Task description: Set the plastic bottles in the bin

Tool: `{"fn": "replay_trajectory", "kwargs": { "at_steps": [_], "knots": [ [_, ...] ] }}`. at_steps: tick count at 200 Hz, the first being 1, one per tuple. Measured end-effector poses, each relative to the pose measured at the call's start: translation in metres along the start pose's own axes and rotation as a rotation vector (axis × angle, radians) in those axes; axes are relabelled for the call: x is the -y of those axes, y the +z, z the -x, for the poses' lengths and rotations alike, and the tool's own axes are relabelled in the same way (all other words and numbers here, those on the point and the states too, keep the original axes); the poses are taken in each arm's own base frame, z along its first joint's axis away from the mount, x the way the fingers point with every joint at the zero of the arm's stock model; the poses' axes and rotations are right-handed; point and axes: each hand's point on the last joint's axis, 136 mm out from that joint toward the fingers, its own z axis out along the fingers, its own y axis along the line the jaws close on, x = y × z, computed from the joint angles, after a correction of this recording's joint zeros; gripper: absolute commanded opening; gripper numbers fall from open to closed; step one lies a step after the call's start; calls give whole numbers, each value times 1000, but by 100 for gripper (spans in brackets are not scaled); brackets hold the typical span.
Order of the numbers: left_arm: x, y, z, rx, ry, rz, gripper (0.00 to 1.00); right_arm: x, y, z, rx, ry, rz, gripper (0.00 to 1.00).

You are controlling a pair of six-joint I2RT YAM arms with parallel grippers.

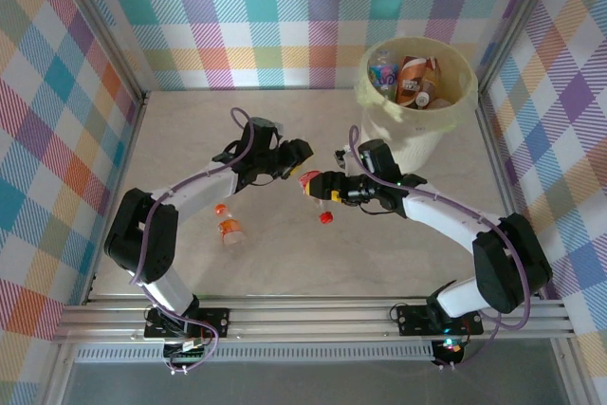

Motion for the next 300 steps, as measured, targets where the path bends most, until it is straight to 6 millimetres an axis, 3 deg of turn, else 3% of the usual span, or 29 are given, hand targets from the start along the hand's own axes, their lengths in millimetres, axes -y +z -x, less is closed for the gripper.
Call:
{"fn": "replay_trajectory", "kwargs": {
  "at_steps": [39,90,117,157,173,218,248,300],
  "knots": [
    [8,0,-7,-3,-7,-16,53,3,3,-1,-3,8,-12,79],
    [13,1,-11,-1,-9,-24,54,3,3,1,3,8,-15,63],
    [15,1,-10,2,-8,-30,66,3,1,2,10,-7,-25,56],
    [23,-5,-10,8,-7,-48,98,-2,-15,2,24,-47,-69,53],
    [31,-13,-8,22,17,-67,100,-6,-24,5,38,-74,-91,53],
    [77,-64,-4,85,185,-155,100,-18,-60,16,101,-179,-200,53],
    [108,-98,-17,77,385,-254,100,-32,-101,33,184,-278,-303,53],
    [108,-127,-44,21,584,-277,100,-69,-189,90,415,-418,-481,53]
  ]
}}
